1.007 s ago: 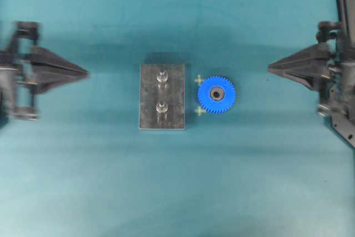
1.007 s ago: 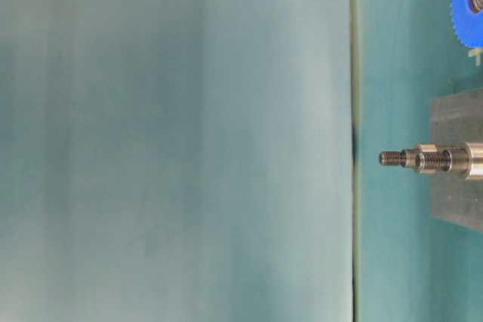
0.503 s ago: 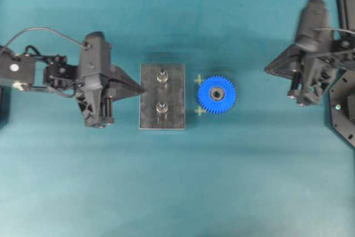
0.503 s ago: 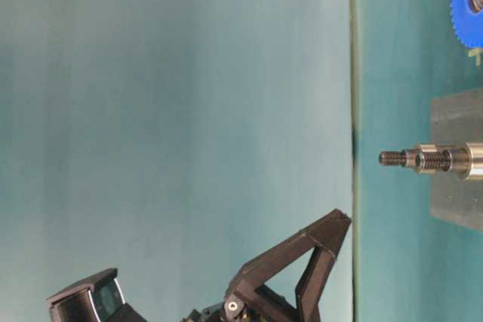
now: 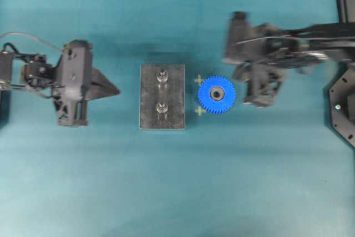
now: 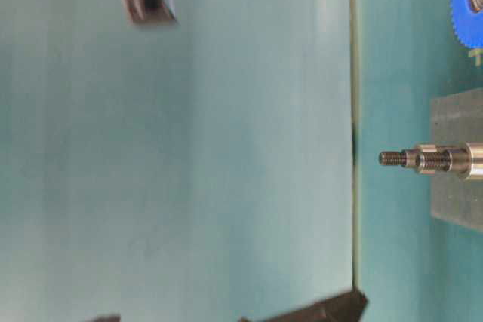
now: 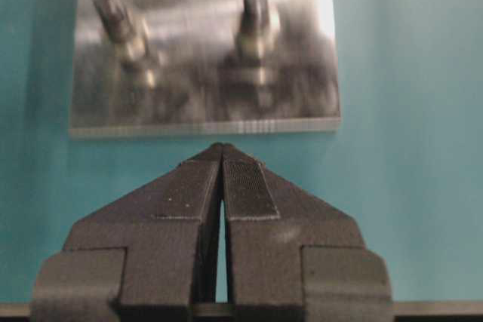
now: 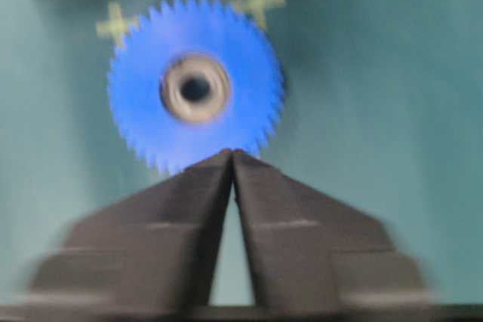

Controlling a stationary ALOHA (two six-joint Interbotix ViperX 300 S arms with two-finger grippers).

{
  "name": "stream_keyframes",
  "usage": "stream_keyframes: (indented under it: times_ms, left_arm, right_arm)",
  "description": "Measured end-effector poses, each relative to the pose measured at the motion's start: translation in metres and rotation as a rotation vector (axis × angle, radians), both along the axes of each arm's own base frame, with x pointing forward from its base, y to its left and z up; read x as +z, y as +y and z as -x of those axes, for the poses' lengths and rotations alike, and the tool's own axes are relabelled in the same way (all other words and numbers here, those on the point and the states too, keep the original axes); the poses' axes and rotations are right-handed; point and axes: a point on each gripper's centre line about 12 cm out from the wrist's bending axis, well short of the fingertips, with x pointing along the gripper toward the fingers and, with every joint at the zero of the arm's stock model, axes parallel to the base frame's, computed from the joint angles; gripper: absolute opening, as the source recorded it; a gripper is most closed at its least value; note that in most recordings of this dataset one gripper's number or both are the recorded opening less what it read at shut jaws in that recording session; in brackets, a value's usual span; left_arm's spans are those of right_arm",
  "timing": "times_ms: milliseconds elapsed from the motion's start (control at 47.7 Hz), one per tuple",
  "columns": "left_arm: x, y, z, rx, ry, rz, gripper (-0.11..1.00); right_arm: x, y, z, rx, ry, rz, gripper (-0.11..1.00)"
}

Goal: Fit the large gear onto the shaft.
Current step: 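Lower the right gripper over the blue gear and grip its hub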

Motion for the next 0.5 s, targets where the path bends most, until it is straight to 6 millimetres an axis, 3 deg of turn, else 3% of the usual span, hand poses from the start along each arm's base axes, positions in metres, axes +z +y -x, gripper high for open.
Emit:
stream_keyframes:
  times_ms: [147,503]
  left_arm:
    - [0.001,0.003,0.016,0.008,-0.011,-0.004,0.0]
    - [0.004,0.002,0.044,0.009,-0.04,-0.006,0.0]
  right_arm:
    - [-0.014,0.001,-0.018,0.013,0.062,-0.012,0.85]
    - [-0.041,0.004,-0.033,0.028,0.139,-0.025,0.8]
